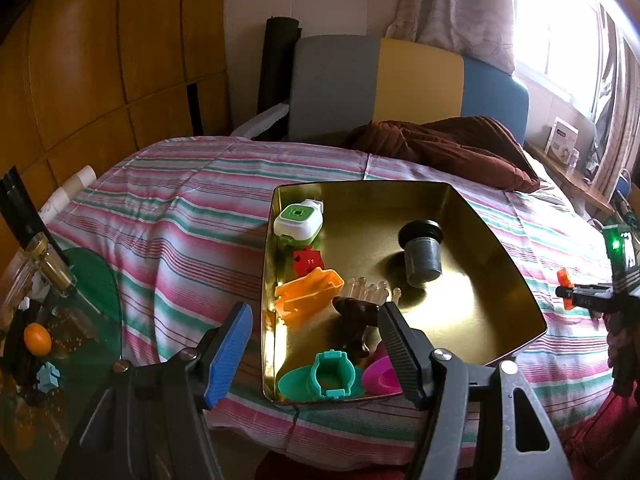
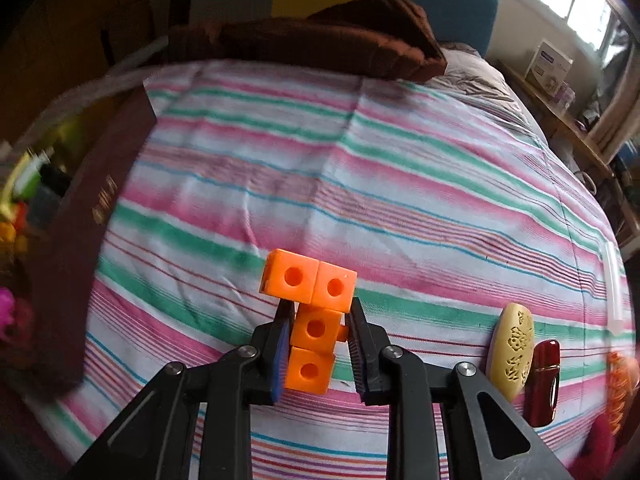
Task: Organize rigid objects
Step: 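Carry the orange linked blocks toward the gold tray with the right gripper, then lower the orange blocks into the tray and open the right gripper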
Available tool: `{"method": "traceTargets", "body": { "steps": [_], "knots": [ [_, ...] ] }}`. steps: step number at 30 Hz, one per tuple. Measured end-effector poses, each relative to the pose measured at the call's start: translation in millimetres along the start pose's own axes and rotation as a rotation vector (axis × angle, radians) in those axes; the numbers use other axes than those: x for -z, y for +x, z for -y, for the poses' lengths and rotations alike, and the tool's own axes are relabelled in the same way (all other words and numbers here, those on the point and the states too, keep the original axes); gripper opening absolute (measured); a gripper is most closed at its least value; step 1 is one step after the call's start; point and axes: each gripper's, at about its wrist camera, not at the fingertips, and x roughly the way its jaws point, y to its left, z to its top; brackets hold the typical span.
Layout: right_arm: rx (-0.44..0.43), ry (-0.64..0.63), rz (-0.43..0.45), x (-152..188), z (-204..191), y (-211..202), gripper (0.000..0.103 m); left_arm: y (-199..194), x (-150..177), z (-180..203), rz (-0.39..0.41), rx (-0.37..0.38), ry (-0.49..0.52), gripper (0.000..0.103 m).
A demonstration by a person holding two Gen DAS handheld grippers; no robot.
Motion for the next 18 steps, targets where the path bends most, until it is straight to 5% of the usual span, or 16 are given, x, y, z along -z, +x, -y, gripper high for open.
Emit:
{"method": "traceTargets", "body": {
  "steps": [9, 18],
  "knots": [
    [-0.122, -0.05, 0.109, -29.0, -43.7, -45.7, 0.026, -2.2, -0.3, -3.2, 0.012, 0.004, -0.005, 0.066],
    [-0.324, -0.205, 0.166, -57.9, -150.9, -70.8, 0.026, -4.0, -0.8, -17.8, 0.021, -0.008, -0.04, 0.066]
  ]
}}
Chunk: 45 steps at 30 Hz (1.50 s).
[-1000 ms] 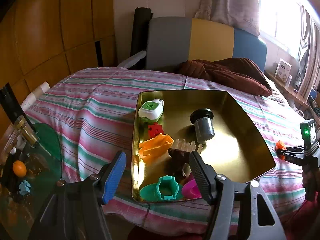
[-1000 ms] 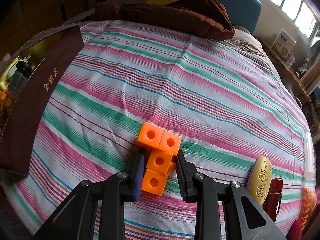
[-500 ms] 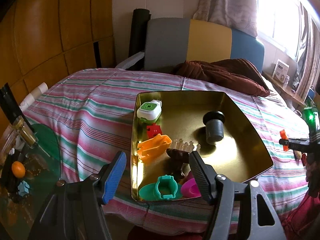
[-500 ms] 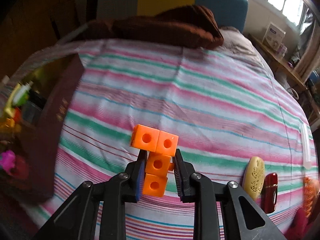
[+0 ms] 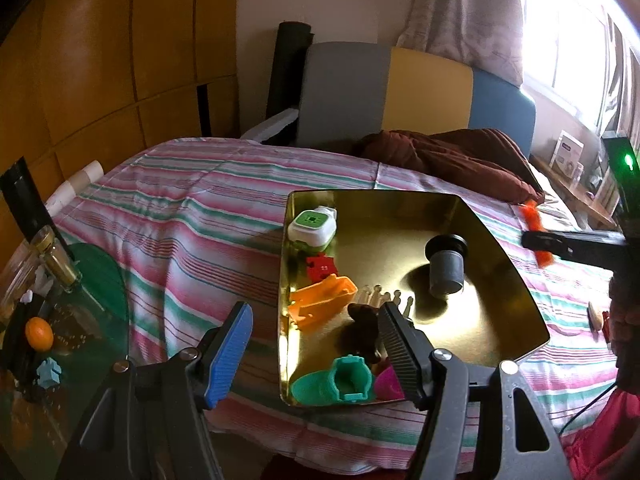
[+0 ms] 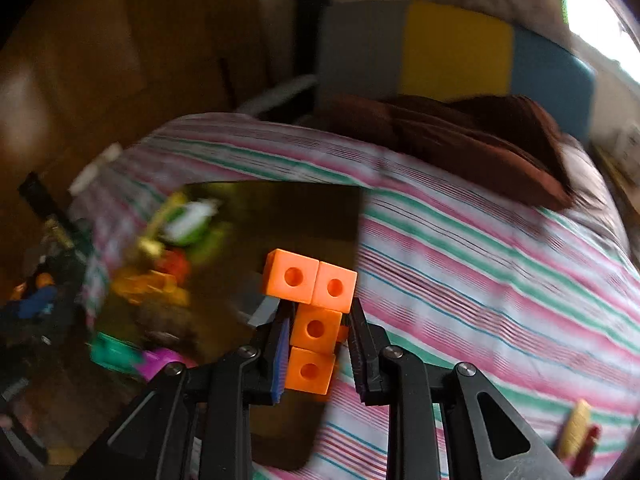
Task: Organize rigid objects
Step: 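Lower the orange blocks into the tray and open the right gripper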
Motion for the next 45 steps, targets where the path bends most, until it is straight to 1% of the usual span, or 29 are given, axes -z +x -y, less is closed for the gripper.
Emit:
{"method": "traceTargets", "body": {
  "steps": [3, 6, 10, 14, 15, 18, 19, 20, 22, 25, 31, 33, 35, 36, 38, 45],
  "knots": [
    [-0.049, -0.056, -0.004, -16.8, -41.5, 18.5, 0.026, -0.8, 0.0, -3.3, 0.002, -0.005, -0.007, 0.066],
    [-0.079, -0.093, -0.02, -29.0, -72.0, 38.4, 0.026, -1.6, -0.2, -7.8, 0.005, -0.012, -0.012, 0.066],
    [-0.091, -0.132, -0.069, -38.3, -105.4, 74.3, 0.026, -0.7, -0.1, -17.0, 0.002, -0.024, -0.028, 0.066],
    [-0.088, -0.152, -0.144, -36.3, -118.8, 109.5, 0.026, 0.7, 0.7, -24.2, -0.003, -0.033, -0.041, 0.066],
    [-0.089, -0.155, -0.164, -34.0, -116.9, 112.9, 0.026, 1.5, 1.1, -25.1, -0.006, -0.033, -0.043, 0.066],
    [-0.059, -0.181, -0.227, -22.4, -121.1, 136.4, 0.026, 3.5, 2.6, -26.5, -0.014, -0.033, -0.044, 0.066],
    [-0.091, -0.155, -0.232, -20.1, -119.0, 138.4, 0.026, 4.0, 2.9, -27.1, -0.016, -0.032, -0.046, 0.066],
    [-0.096, -0.144, -0.236, -19.1, -118.2, 138.9, 0.026, 4.9, 2.6, -27.4, -0.017, -0.031, -0.046, 0.066],
    [-0.085, -0.162, -0.242, -16.3, -119.8, 139.2, 0.026, 6.2, 2.1, -28.0, -0.018, -0.031, -0.05, 0.066],
    [-0.09, -0.16, -0.252, -12.1, -119.3, 139.6, 0.026, 6.5, 2.0, -28.9, -0.018, -0.032, -0.053, 0.066],
    [-0.095, -0.124, -0.244, -9.1, -114.4, 136.4, 0.028, 7.1, 2.7, -27.1, -0.023, -0.031, -0.046, 0.066],
    [-0.1, -0.104, -0.241, -8.8, -112.2, 134.1, 0.034, 6.6, 3.0, -26.7, -0.024, -0.03, -0.047, 0.066],
    [-0.1, -0.095, -0.227, -9.6, -110.2, 132.0, 0.036, 5.8, 2.7, -25.9, -0.021, -0.031, -0.045, 0.066],
    [-0.104, -0.088, -0.223, -10.2, -109.3, 130.5, 0.04, 5.0, 2.6, -25.2, -0.021, -0.032, -0.043, 0.066],
    [-0.114, -0.071, -0.211, -10.6, -107.1, 125.0, 0.044, 3.0, 2.4, -24.7, -0.015, -0.03, -0.043, 0.066],
    [-0.106, -0.056, -0.143, -10.4, -102.5, 98.5, 0.044, -2.5, 2.3, -20.5, -0.006, -0.025, -0.031, 0.066]
  ]
}}
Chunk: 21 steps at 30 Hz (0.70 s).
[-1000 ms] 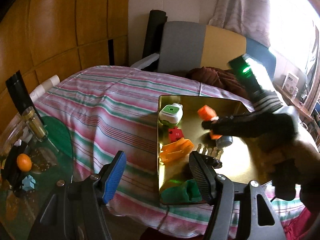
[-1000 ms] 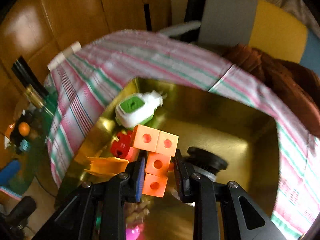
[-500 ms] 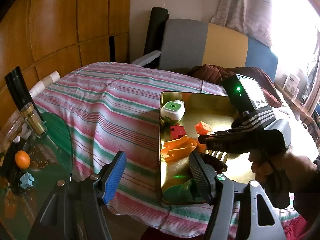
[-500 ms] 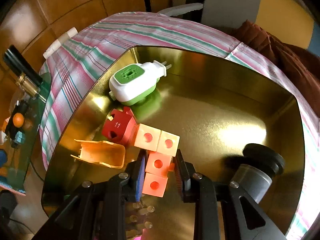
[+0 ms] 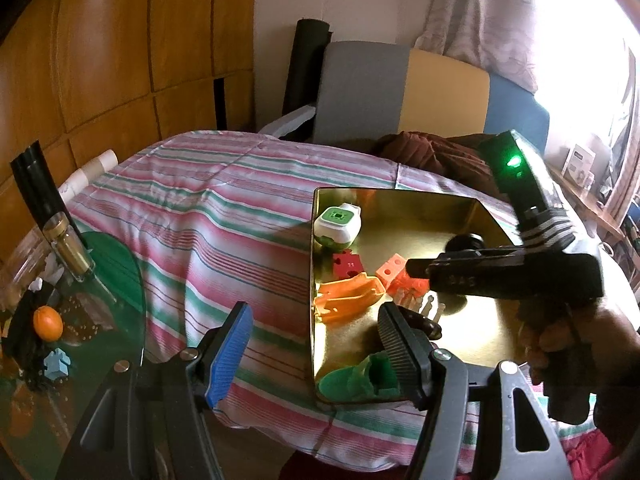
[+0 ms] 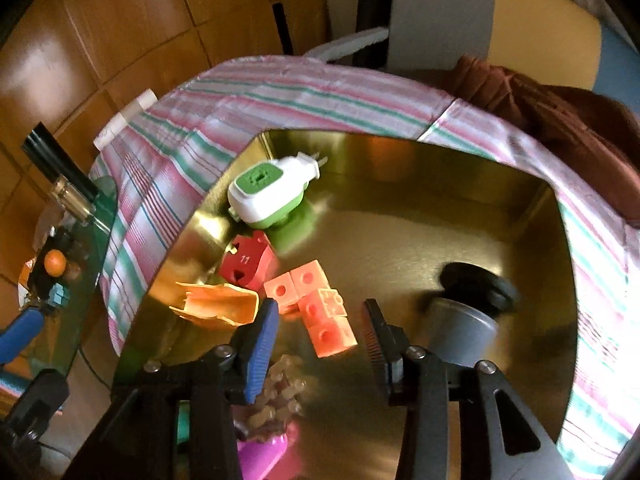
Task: Organize rigid objects
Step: 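Lower the orange blocks into the tray and open the right gripper, then move both tools back over the yellow soap and red lipstick tube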
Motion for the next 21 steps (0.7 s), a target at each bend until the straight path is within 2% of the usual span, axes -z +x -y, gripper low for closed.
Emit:
{"method": "traceTargets", "body": {
  "steps": [3, 10, 12, 21],
  "knots": [
    [-0.003, 0.012, 0.036, 3.9, 3.4, -16.9, 0.05, -2.8, -0.2, 2.3, 0.005, 0.004, 0.005, 0.066],
    [0.054, -0.011, 0.129, 17.1, 12.4, -61.5, 0.052, -8.2, -0.5, 9.5, 0.011, 0.013, 0.026, 0.066],
    [0.074, -0.013, 0.146, 21.8, 17.2, -72.1, 0.056, -9.7, -0.5, 13.0, 0.014, 0.016, 0.035, 0.066],
    [0.192, 0.037, 0.202, 52.3, 66.9, -119.7, 0.059, -14.7, -2.8, 33.8, 0.018, 0.05, 0.082, 0.066]
  ]
}}
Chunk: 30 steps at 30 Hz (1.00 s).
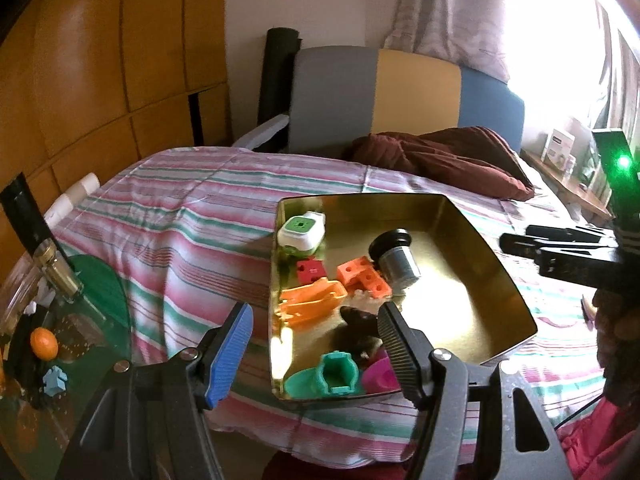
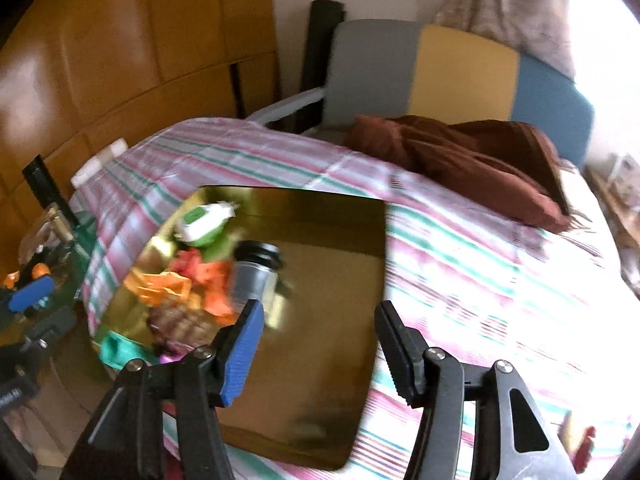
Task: Organize rigid objects
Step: 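Move both tools back over the yellow soap and red lipstick tube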
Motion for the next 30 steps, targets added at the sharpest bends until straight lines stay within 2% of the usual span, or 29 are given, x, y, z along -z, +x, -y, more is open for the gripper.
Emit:
{"method": "traceTargets", "body": {
  "steps": [6, 12, 22, 24, 25, 27, 30],
  "knots": [
    [0.123, 0.053, 0.007, 18.0, 63.2, -27.5, 0.06, -1.0, -5.0, 20.0, 0.007, 0.033, 0.043, 0.066],
    [0.276, 0.18, 0.023, 42.0, 140.2, -59.7, 0.063, -2.0, -10.1, 45.3, 0.015, 0.066, 0.096, 0.066],
    [0.534, 0.508, 0.045, 106.7, 264.1, -85.1, 0.065, -0.7, -19.7, 98.5, 0.027, 0.139, 0.207, 0.066],
    [0.566, 0.578, 0.05, 126.2, 279.1, -86.1, 0.065, 0.8, -20.3, 111.5, 0.024, 0.151, 0.234, 0.066],
    [0.575, 0.643, 0.002, 134.5, 290.7, -83.3, 0.065, 1.9, -20.6, 117.4, 0.023, 0.155, 0.246, 0.066],
    [0.544, 0.748, 0.033, 142.3, 306.9, -90.4, 0.065, 4.6, -22.0, 132.0, 0.022, 0.168, 0.27, 0.066],
    [0.558, 0.79, 0.025, 147.8, 316.7, -94.7, 0.065, 7.8, -22.7, 150.4, 0.015, 0.191, 0.291, 0.066]
  ]
}}
